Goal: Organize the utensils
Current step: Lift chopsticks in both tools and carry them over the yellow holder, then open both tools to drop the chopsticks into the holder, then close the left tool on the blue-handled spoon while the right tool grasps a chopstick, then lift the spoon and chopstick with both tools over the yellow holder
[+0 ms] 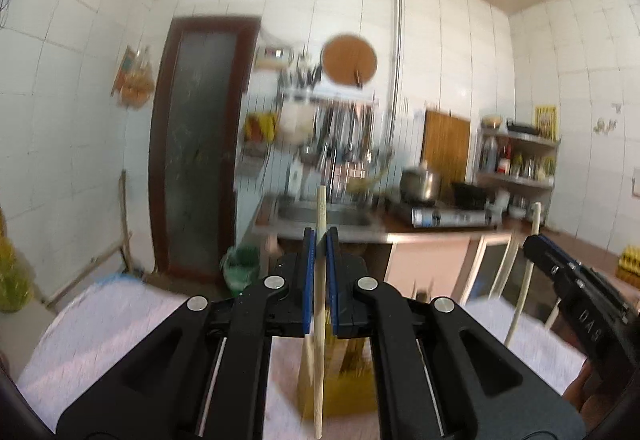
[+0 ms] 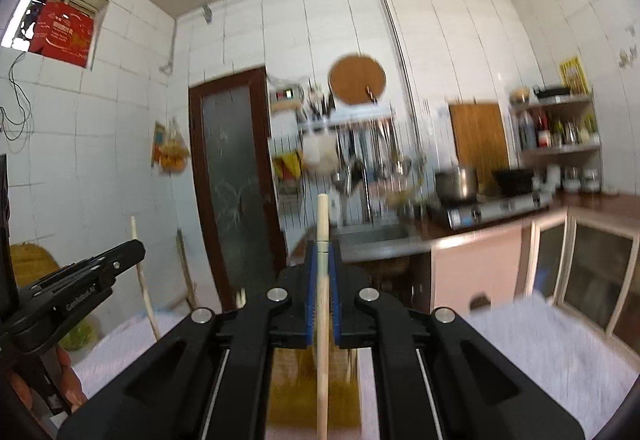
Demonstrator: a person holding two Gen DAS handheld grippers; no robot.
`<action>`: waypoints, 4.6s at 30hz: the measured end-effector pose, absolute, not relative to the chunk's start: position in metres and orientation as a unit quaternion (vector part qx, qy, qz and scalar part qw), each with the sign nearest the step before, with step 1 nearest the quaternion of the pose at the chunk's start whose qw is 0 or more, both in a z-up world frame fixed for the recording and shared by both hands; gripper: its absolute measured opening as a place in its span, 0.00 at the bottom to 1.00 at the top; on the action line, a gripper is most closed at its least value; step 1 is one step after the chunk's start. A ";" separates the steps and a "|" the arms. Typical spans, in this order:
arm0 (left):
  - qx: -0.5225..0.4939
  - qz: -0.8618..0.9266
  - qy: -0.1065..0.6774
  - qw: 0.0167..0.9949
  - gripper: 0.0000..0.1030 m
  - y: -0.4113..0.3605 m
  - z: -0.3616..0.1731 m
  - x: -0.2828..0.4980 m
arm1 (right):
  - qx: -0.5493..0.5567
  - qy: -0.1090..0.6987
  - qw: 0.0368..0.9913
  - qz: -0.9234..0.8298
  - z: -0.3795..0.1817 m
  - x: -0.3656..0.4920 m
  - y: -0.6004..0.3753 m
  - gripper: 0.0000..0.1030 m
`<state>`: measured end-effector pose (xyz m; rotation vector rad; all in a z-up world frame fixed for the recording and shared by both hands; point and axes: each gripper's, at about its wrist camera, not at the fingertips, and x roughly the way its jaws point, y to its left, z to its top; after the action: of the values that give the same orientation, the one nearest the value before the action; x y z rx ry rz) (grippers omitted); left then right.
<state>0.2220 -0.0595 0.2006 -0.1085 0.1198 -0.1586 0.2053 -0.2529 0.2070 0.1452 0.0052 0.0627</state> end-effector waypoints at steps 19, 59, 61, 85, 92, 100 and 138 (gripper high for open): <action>-0.039 -0.069 0.098 0.992 0.05 -0.094 0.119 0.358 | 0.081 0.038 0.995 0.039 0.140 0.313 -0.259 0.06; -0.022 0.002 0.333 0.943 0.95 0.013 -0.004 0.192 | 0.063 0.320 0.945 -0.021 0.010 0.177 -0.242 0.74; -0.020 0.004 0.345 0.939 0.95 0.012 -0.012 0.194 | 0.060 0.342 0.938 -0.021 -0.001 0.189 -0.236 0.74; -0.001 0.007 0.407 0.913 0.95 -0.009 -0.037 0.170 | 0.075 0.441 0.894 0.019 -0.027 0.201 -0.220 0.08; -0.011 -0.003 0.423 0.906 0.91 -0.021 -0.045 0.144 | 0.059 0.440 0.896 0.016 -0.028 0.170 -0.229 0.08; 0.013 -0.022 0.456 0.890 0.59 -0.041 -0.059 0.131 | 0.067 0.439 0.896 0.017 -0.028 0.161 -0.237 0.08; -0.022 -0.031 0.339 0.940 0.06 -0.019 0.029 0.172 | 0.121 0.289 0.950 0.013 0.038 0.161 -0.253 0.06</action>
<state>0.1720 -0.0187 0.0287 -0.0456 0.6915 -0.0637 0.1612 -0.2532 0.0377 0.2470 0.5876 0.0271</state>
